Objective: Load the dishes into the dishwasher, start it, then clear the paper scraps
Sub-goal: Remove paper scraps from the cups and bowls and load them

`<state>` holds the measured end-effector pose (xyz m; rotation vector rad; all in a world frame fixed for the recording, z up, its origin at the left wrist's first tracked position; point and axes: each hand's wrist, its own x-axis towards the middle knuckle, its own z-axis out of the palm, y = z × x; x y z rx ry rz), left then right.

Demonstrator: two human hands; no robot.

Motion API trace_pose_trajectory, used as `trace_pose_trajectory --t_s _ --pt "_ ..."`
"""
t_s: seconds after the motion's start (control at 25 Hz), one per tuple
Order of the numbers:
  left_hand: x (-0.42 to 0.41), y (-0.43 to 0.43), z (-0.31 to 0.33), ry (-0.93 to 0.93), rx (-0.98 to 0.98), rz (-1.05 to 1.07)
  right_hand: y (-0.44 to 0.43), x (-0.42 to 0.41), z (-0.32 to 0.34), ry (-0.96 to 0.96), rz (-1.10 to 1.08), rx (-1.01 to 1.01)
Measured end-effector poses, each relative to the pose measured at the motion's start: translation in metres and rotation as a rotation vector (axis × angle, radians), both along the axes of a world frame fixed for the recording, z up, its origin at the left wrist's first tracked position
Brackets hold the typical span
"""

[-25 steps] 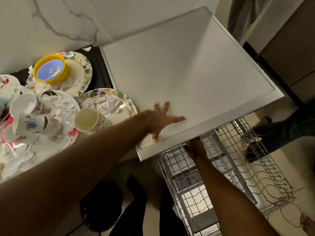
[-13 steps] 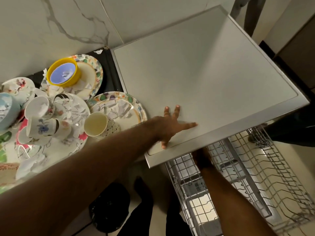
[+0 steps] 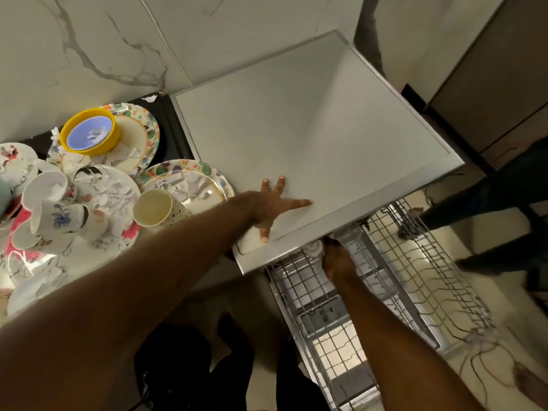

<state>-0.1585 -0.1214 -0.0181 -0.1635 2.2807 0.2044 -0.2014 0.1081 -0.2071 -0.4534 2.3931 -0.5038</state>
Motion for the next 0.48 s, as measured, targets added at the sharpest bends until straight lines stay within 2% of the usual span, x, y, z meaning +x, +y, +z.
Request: trace_pose_trajectory --t_s 0.08,0.16,0.28,0.48 --pt "0.002 -0.001 0.002 0.015 0.006 0.013 0.009 0.005 0.034 0.026 0.041 0.041" --pt "0.009 0.0 0.005 0.03 0.013 0.024 0.022 0.01 0.067 0.143 0.129 0.081" --pt "0.031 0.01 0.001 0.126 0.015 0.086 0.032 0.022 0.111 0.302 0.17 -0.035" --pt "0.096 0.055 -0.005 0.387 0.001 0.114 0.019 0.032 0.159 0.387 0.259 -0.177"
